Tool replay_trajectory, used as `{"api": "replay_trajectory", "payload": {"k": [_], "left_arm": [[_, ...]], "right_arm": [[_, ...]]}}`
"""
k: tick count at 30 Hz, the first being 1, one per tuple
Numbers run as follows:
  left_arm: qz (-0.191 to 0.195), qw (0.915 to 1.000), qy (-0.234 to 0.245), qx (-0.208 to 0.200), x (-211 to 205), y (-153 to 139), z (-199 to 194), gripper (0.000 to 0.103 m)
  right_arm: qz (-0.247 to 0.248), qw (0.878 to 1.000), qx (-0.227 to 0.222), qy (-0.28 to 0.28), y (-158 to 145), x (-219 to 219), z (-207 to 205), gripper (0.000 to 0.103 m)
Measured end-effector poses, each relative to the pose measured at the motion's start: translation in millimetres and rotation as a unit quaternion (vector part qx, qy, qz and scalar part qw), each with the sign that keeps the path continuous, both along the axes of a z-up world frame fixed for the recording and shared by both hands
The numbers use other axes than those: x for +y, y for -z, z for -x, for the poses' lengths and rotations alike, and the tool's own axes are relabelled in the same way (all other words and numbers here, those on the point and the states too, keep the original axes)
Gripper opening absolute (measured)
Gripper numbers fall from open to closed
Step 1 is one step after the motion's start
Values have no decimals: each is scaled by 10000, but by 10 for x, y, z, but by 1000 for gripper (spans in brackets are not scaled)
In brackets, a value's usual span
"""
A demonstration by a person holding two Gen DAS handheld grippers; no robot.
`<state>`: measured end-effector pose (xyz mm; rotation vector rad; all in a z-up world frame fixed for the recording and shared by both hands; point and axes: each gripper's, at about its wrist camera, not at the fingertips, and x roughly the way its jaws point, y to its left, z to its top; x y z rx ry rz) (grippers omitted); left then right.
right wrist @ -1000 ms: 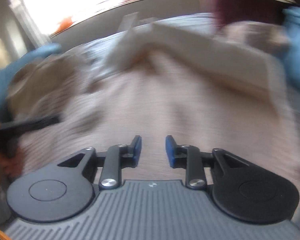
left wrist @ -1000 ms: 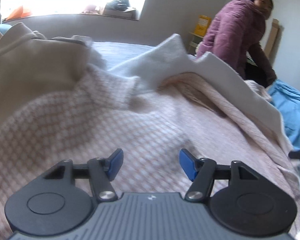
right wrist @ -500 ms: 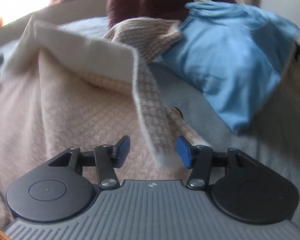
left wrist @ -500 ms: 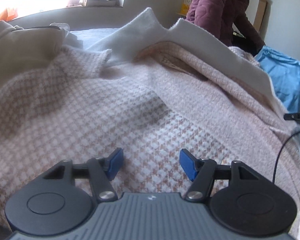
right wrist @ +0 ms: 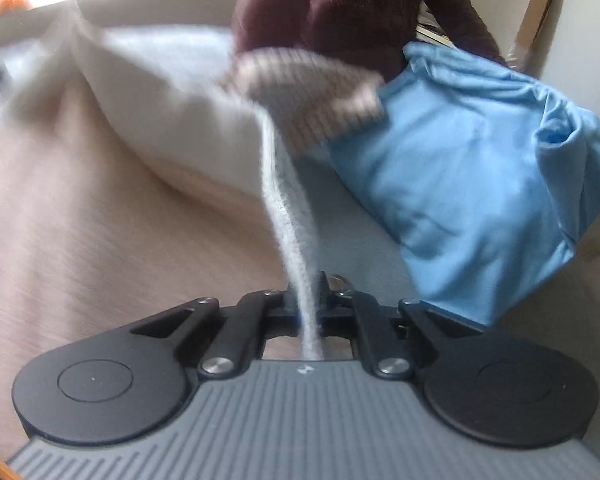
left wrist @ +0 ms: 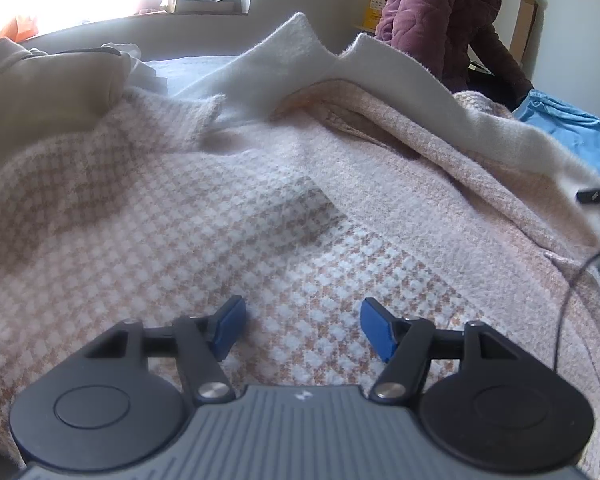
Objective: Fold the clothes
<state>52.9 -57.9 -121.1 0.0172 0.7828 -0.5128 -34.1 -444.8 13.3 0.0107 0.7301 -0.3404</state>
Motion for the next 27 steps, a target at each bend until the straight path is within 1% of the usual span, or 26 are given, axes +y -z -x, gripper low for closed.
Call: {"api": "replay_trajectory", "payload": {"k": [2, 4, 7, 9, 11, 13, 14, 15, 17, 18, 20, 22, 23, 25, 27], "left_arm": [[59, 10000, -26, 40, 15, -10, -4, 65], [100, 9999, -41, 90, 31, -28, -10, 65], [86, 9999, -6, 121, 49, -39, -20, 65], [101, 9999, 11, 130, 65, -42, -22, 65], [160, 9998, 2, 146, 90, -42, -24, 65], [249, 9995, -30, 180, 126, -36, -36, 65], [292, 9994, -44, 198, 145, -34, -42, 65], [333, 9992, -57, 216, 164, -32, -49, 65], [420, 9988, -71, 252, 202, -32, -69, 64], [465, 9985, -74, 270, 221, -33, -79, 64], [560, 9979, -112, 295, 269, -33, -90, 64], [665, 9971, -152, 329, 318, -31, -103, 64], [719, 9967, -169, 348, 341, -33, -111, 64], [781, 9962, -178, 355, 387, -43, -115, 64], [835, 9957, -205, 345, 445, -57, -118, 64]], "right_arm": [[-543, 9974, -349, -328, -259, 133, 146, 3], [-1046, 9899, -524, -795, -481, 312, 263, 3], [-1574, 9728, -490, -1625, -718, 680, 416, 3], [-1731, 9571, -236, -2310, -790, 995, 517, 3], [-1627, 9388, 219, -3027, -757, 1322, 616, 3], [-1459, 9156, 785, -3664, -647, 1627, 719, 3], [-1407, 9026, 1086, -3921, -568, 1757, 765, 3], [-1327, 8928, 1338, -4091, -489, 1853, 797, 3], [-1128, 8758, 1786, -4340, -337, 2017, 848, 3], [-1110, 8696, 1942, -4402, -275, 2072, 857, 3], [-1176, 8620, 2179, -4424, -179, 2146, 841, 3], [-1091, 8550, 2404, -4465, -91, 2248, 837, 3], [-1046, 8538, 2554, -4414, -32, 2276, 807, 4], [-1020, 8522, 2891, -4239, 88, 2320, 731, 7], [-1058, 8428, 3251, -4157, 151, 2377, 693, 16]]}}
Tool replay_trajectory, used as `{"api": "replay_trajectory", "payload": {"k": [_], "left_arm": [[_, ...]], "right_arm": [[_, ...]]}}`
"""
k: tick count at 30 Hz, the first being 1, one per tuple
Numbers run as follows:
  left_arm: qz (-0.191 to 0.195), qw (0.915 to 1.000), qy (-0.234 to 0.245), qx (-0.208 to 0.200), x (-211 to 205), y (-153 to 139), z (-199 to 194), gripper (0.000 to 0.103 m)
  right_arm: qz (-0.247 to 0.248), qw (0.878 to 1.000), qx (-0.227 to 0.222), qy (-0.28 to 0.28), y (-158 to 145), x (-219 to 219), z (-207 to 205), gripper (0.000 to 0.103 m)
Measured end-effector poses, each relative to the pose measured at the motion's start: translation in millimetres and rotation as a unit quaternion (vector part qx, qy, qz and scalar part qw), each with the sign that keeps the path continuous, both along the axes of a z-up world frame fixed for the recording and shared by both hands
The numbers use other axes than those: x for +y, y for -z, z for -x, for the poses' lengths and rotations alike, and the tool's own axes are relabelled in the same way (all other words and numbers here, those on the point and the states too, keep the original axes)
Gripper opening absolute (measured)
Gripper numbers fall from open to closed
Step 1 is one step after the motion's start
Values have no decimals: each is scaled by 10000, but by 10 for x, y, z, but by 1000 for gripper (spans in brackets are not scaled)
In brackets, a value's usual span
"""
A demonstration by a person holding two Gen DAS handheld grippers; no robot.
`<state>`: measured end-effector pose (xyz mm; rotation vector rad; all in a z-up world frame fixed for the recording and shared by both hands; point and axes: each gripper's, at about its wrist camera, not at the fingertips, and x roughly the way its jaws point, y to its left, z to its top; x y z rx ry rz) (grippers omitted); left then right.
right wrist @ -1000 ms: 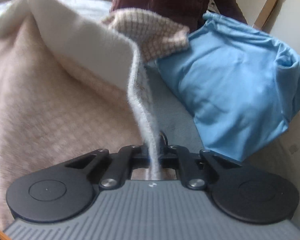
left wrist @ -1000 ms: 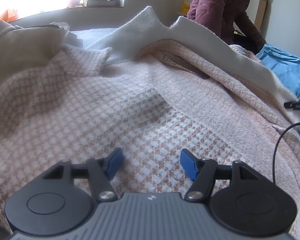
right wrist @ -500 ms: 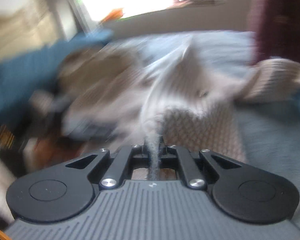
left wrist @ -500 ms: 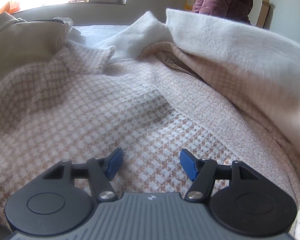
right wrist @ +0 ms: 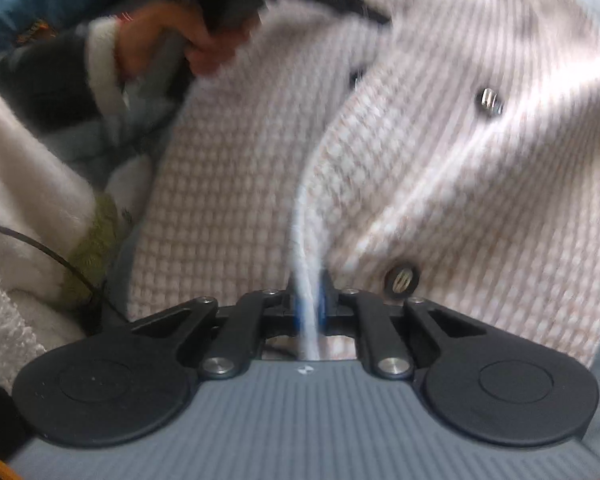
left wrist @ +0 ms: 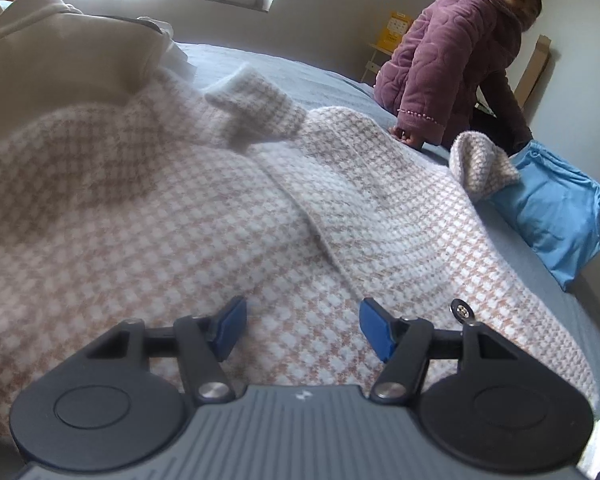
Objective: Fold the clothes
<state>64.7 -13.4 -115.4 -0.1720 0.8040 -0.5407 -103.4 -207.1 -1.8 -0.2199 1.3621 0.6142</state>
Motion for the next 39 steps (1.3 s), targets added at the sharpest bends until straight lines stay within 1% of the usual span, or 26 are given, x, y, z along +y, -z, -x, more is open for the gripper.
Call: {"api": "replay_trajectory", "payload": {"k": [1, 2, 4, 6, 7, 8, 9, 10, 12, 14, 16, 18, 19, 21, 22, 24, 27, 30, 31, 32, 33, 34, 35, 36, 38, 39], "left_arm": [[46, 10000, -37, -10, 31, -9, 2, 64], [99, 9999, -81, -23, 61, -19, 6, 64], [213, 9996, -174, -58, 125, -40, 7, 64], [322, 9989, -313, -112, 187, -51, -21, 64], [359, 9986, -381, -124, 214, -56, -44, 64], [392, 9981, -447, -131, 240, -62, -70, 64], [413, 9978, -499, -164, 269, -76, -102, 64], [431, 9974, -546, -205, 298, -93, -136, 64], [459, 9963, -657, -299, 364, -129, -206, 64], [460, 9950, -803, -385, 434, -150, -276, 64], [436, 9935, -961, -424, 494, -138, -343, 64], [436, 9924, -1097, -351, 548, -68, -418, 64], [447, 9918, -1158, -290, 572, -21, -451, 64], [518, 9909, -1227, -176, 624, 83, -495, 64], [569, 9907, -1223, -177, 643, 134, -501, 64], [620, 9906, -1176, -313, 658, 191, -485, 64], [634, 9909, -1074, -503, 656, 245, -451, 65], [777, 9897, -1045, -594, 682, 282, -422, 66], [849, 9891, -1046, -597, 700, 293, -419, 66], [925, 9884, -1050, -596, 721, 305, -417, 66], [1000, 9876, -1053, -594, 741, 317, -416, 66], [1057, 9870, -1055, -598, 756, 325, -411, 66], [1097, 9865, -1059, -604, 767, 331, -406, 66], [1128, 9860, -1063, -608, 776, 338, -405, 66], [1184, 9853, -1070, -613, 792, 351, -407, 66], [1210, 9849, -1071, -616, 800, 357, -410, 66]], "right_arm": [[-4, 9999, 68, -81, -28, 21, 13, 25], [-34, 9998, 104, -182, -75, 40, 36, 31], [-266, 9983, 133, -509, -227, 102, 52, 32], [-661, 9929, 115, -984, -433, 181, 46, 33], [-830, 9893, 34, -1203, -534, 227, 4, 34], [-981, 9851, -88, -1413, -632, 277, -61, 36], [-1070, 9826, -254, -1500, -711, 305, -187, 39], [-1123, 9810, -445, -1517, -778, 320, -349, 44], [-1103, 9803, -913, -1363, -852, 317, -748, 47], [-923, 9800, -1468, -978, -850, 319, -1219, 50], [-461, 9743, -2134, -544, -756, 405, -1674, 51], [88, 9592, -2823, -121, -567, 557, -2067, 51], [439, 9504, -3079, 15, -430, 660, -2257, 51], [1014, 9341, -3422, 69, -129, 838, -2615, 51], [1196, 9279, -3531, 58, 3, 921, -2759, 51], [1421, 9187, -3684, 46, 220, 1060, -2995, 51], [1507, 9116, -3825, 8, 399, 1130, -3248, 51], [1662, 9071, -3867, -14, 529, 1102, -3406, 48], [1583, 9078, -3883, 54, 517, 1057, -3429, 42], [1480, 9087, -3900, 172, 491, 1017, -3455, 24], [1366, 9088, -3926, 367, 429, 982, -3502, 12], [1120, 9098, -3939, 678, 336, 905, -3530, 8], [747, 9104, -3935, 1038, 227, 792, -3530, 7], [357, 9085, -3931, 1374, 119, 679, -3516, 7], [-483, 9039, -3835, 1829, -89, 487, -3436, 6], [-816, 8995, -3827, 1942, -171, 426, -3384, 6]]}}
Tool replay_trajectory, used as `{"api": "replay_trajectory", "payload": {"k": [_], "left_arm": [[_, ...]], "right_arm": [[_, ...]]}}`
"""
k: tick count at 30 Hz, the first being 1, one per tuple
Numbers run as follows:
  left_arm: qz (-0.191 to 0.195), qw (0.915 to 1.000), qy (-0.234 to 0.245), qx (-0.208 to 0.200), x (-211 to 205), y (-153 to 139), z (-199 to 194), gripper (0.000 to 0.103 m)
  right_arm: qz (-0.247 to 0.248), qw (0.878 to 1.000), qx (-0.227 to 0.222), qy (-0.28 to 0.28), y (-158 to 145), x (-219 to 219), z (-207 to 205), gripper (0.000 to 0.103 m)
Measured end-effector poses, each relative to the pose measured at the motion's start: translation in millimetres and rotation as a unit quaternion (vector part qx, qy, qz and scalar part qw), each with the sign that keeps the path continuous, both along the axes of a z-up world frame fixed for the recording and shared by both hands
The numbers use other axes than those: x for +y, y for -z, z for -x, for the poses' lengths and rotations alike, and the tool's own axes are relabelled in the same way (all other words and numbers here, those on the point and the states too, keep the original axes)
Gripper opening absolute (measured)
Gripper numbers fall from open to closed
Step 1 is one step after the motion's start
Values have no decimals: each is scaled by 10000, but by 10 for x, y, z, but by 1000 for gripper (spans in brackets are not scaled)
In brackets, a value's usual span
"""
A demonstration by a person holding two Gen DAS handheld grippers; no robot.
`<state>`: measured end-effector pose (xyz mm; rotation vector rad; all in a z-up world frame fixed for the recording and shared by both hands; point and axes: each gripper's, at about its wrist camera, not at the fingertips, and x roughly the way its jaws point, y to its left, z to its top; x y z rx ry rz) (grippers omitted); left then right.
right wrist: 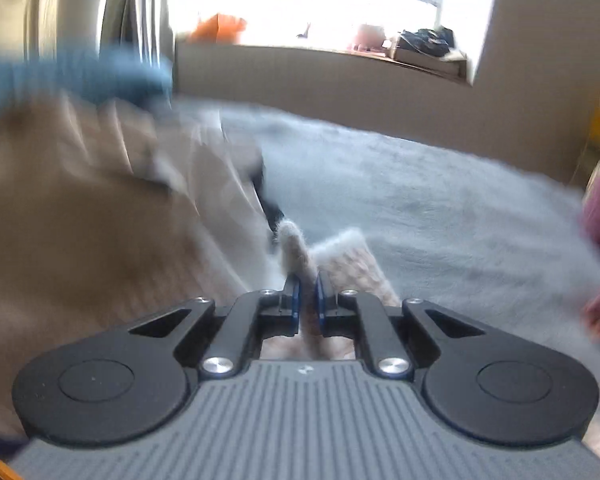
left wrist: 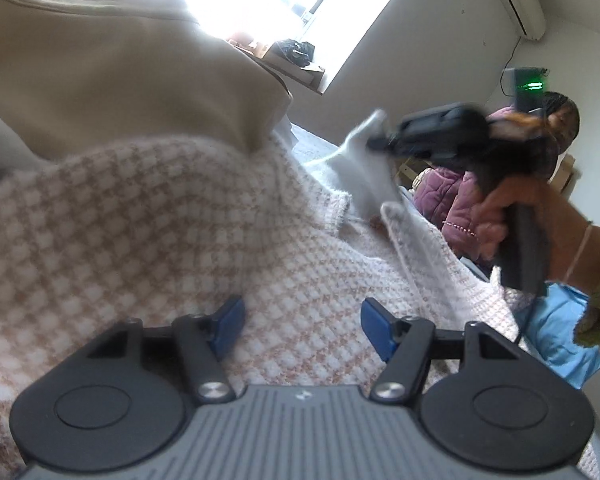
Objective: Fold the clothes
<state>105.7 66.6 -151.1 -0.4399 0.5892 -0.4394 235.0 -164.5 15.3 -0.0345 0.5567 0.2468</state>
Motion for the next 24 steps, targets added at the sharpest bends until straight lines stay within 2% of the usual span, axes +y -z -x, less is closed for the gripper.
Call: {"api": "replay_trajectory", "payload": {"k": [2, 4, 6, 8, 9, 10, 12, 13, 15, 17, 18, 21, 24], "left_arm": [[28, 10000, 0, -6, -5, 4, -4, 66], [46, 10000, 4, -12, -9, 14, -7, 66], [59, 10000, 7, -19, 0, 23, -4, 66], [85, 10000, 12, -15, 18, 28, -3, 66], [108, 9999, 15, -15, 29, 31, 2, 66], [135, 9999, 17, -22, 38, 33, 4, 66], [194, 9998, 23, -25, 57, 43, 10, 66], [226, 9997, 26, -26, 66, 48, 10, 66], [291, 9996, 36, -35, 87, 61, 12, 66], [370, 9993, 44, -32, 127, 69, 24, 66], [392, 9992, 49, -37, 134, 73, 26, 66], [359, 9993, 42, -62, 120, 72, 26, 66], [331, 9994, 38, -87, 113, 74, 35, 66]], "right_arm": [[-205, 9994, -136, -254, -66, 5, 76, 6], [-180, 9982, -115, -569, -6, 80, 98, 6], [-45, 9975, 241, -664, 211, 170, 0, 7], [55, 9932, 960, -663, 562, 235, -212, 12], [57, 9917, 1136, -601, 714, 243, -289, 12], [-36, 9927, 1092, -517, 771, 228, -314, 12], [-284, 9909, 1275, -329, 663, 204, -348, 15], [-438, 9901, 1294, -317, 536, 168, -289, 22], [-753, 9896, 1166, -365, 239, 66, -97, 31], [-852, 9913, 963, -290, -90, -123, 149, 43], [-858, 9923, 867, -195, -253, -241, 261, 43], [-559, 9941, 891, 261, -542, -582, 430, 43], [64, 9888, 1286, 757, -558, -782, 362, 39]]}}
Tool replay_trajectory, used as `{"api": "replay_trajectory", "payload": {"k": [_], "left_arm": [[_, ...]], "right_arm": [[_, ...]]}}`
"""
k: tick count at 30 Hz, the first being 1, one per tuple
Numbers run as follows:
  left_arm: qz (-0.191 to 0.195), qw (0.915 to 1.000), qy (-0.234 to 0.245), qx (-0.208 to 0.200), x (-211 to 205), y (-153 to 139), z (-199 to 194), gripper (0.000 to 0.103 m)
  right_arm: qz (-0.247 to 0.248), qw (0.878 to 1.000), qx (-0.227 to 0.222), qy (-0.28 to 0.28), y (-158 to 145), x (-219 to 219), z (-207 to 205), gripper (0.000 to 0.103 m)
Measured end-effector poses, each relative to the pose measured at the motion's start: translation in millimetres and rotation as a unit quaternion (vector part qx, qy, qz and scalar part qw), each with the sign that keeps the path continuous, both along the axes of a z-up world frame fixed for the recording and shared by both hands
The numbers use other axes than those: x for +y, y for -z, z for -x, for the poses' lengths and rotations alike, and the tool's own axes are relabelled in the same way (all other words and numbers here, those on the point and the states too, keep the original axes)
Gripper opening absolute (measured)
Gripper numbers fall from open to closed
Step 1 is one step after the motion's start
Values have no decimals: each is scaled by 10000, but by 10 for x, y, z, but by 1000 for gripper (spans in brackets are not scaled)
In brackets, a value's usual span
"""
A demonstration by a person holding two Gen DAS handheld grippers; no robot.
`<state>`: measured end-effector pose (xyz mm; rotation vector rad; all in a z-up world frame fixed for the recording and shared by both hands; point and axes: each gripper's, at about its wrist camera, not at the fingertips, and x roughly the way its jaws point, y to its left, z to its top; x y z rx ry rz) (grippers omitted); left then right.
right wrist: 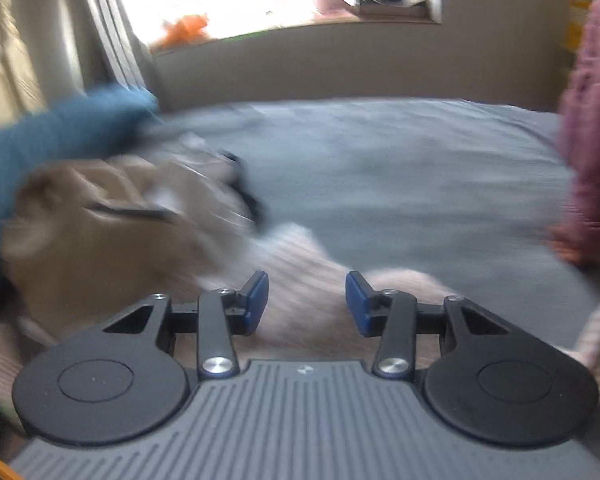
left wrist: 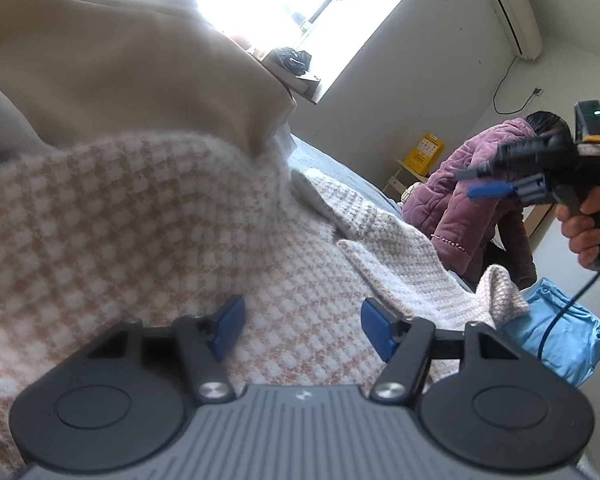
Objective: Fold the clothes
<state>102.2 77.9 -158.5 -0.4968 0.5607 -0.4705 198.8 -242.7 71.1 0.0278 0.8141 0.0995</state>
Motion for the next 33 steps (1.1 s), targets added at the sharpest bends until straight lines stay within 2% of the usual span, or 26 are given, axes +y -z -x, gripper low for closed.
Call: {"api": "replay_trajectory", "payload": {"k": [2, 5, 10, 13, 16, 20, 23, 25, 27, 30, 31, 33], "left_arm": [[23, 10000, -4, -30, 4, 10, 14, 66], [0, 10000, -32, -66, -15, 8, 32, 66], [-390, 9992, -45, -16, -122, -57, 9, 66], [-741, 9972, -39, -12, -203, -109, 7, 66], [-945, 9955, -45, -42, -233, -126, 35, 66], [-1403, 9900, -164, -41, -336, -193, 70, 64], [-1973, 9794, -423, 104, -433, -370, 92, 61], [-2356, 9696, -624, 216, -483, -569, 95, 60], [-2703, 9595, -781, 137, -546, -874, 86, 60], [-3309, 9413, -656, -111, -817, -1356, -44, 62], [-3492, 9353, -551, -126, -942, -1461, -132, 62], [-3839, 9228, -305, -109, -1214, -1635, -336, 62]], "right_arm": [[161, 9991, 314, 227, 30, -94, -16, 28], [454, 9968, 612, 257, 27, -160, 66, 27], [647, 9922, 1064, 118, -61, -354, 385, 27], [540, 9940, 941, 98, -82, -550, 574, 27], [246, 9968, 698, 290, 105, -848, 559, 26], [-369, 9981, 435, 217, 382, -1093, 220, 14], [-805, 9965, 208, -87, 531, -1166, -89, 11], [-919, 9946, -59, -487, 613, -1097, -248, 11], [-1168, 9909, -82, -658, 856, -1075, -391, 11], [-582, 9925, 277, -1036, 1479, -949, -556, 8], [-821, 9917, 147, -983, 1584, -1000, -541, 8], [-1449, 9862, 18, -796, 1564, -1139, -502, 8]]}}
